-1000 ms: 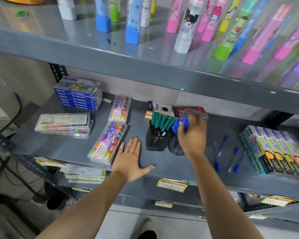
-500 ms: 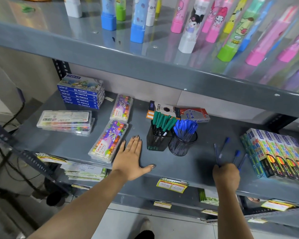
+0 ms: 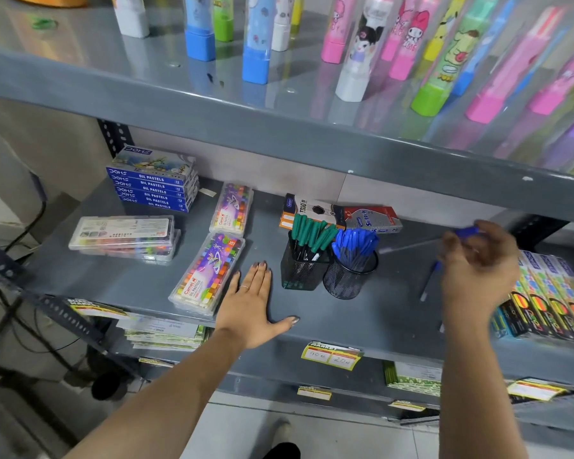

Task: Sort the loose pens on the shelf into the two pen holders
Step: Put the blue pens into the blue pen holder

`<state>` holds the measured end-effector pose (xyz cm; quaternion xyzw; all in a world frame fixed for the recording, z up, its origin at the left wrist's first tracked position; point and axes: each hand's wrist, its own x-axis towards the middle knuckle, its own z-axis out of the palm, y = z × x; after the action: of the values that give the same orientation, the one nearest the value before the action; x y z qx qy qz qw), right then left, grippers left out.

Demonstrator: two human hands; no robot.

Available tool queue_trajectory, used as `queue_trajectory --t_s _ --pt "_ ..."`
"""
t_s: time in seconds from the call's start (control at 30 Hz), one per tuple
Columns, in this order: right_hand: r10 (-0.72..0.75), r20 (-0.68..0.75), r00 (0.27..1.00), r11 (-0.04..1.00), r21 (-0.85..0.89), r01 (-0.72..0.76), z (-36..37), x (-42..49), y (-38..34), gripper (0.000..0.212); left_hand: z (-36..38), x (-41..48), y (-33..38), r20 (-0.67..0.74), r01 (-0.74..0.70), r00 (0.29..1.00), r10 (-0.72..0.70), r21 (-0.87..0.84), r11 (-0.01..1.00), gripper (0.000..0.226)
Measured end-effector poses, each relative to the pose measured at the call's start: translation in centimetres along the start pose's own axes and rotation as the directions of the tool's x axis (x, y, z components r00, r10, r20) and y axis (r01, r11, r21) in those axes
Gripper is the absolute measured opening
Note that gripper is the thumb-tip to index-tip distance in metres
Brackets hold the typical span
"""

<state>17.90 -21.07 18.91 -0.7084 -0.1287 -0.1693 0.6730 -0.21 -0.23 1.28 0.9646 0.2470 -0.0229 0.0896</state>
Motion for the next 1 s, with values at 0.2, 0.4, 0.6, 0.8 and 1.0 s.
queue_trajectory --t_s 0.2,0.4,0.6,0.8,1.0 --pt "-0.130 0.138 0.982 0.982 -0.120 0.147 5.5 -1.2 1.6 0.029 -0.2 -0.1 0.1 0.001 0.003 1.000 -0.003 0.003 1.000 0.113" --pt "-0.147 0.378 0.914 0.798 -0.501 0.336 6.7 -3.6 5.6 0.020 -0.3 -0.1 0.1 0.002 0.000 1.000 0.000 0.000 1.000 0.113" --pt "-0.229 0.358 0.905 0.726 -0.556 0.404 5.7 -3.8 7.4 0.032 -0.1 0.0 0.0 0.004 0.002 1.000 -0.002 0.019 1.000 0.113" --pt "0.132 0.069 0.989 0.591 -0.806 -0.023 -1.4 1.1 11.0 0.025 0.3 0.1 -0.1 -0.003 -0.007 1.000 0.007 -0.013 1.000 0.116" --pt "0.487 -0.064 0.871 0.349 -0.900 -0.261 -5.2 2.9 13.8 0.038 0.3 0.2 -0.1 0.004 -0.012 1.000 0.012 0.020 1.000 0.115"
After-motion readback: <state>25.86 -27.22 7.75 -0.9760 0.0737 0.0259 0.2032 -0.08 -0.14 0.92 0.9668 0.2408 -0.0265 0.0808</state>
